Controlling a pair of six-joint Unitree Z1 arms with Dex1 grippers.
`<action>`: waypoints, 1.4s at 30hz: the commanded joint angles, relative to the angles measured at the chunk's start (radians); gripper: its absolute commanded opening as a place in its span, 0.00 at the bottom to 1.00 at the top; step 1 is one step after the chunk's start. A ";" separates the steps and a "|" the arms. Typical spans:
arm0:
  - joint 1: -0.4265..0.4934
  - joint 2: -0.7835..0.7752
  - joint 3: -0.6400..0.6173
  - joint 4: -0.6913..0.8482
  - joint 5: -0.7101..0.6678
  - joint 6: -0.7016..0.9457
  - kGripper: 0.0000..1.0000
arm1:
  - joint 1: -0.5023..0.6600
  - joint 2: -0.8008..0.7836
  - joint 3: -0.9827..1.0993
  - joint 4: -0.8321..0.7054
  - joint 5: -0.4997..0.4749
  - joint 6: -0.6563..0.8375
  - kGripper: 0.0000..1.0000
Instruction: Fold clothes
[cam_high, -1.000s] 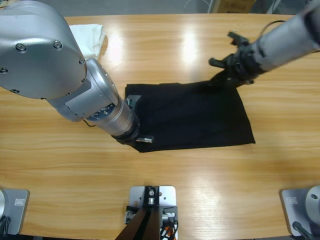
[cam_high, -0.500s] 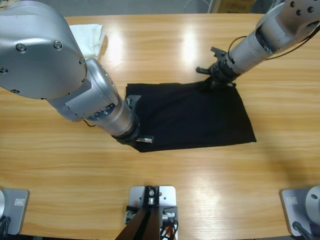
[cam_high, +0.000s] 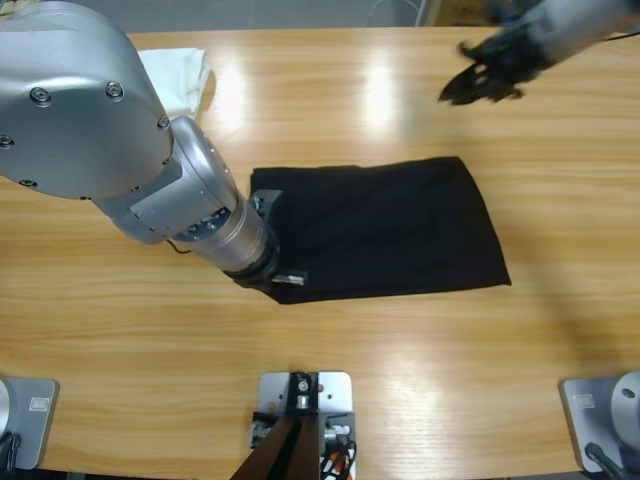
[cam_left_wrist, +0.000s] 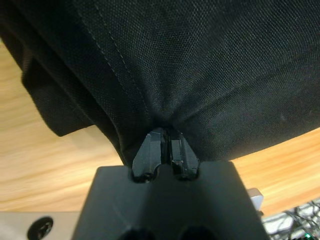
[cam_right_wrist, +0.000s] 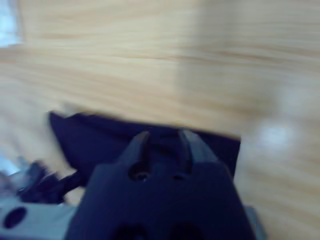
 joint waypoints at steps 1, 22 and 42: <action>0.078 -0.130 0.021 -0.013 0.129 -0.004 0.00 | -0.252 -0.157 0.523 -0.224 0.231 0.078 1.00; 0.196 -0.612 0.293 -0.037 0.143 0.068 0.91 | -0.312 -0.014 0.761 -0.426 0.299 0.096 1.00; 0.206 -0.671 0.362 -0.037 0.143 0.114 0.91 | -0.125 0.099 0.759 -0.517 0.333 0.112 0.98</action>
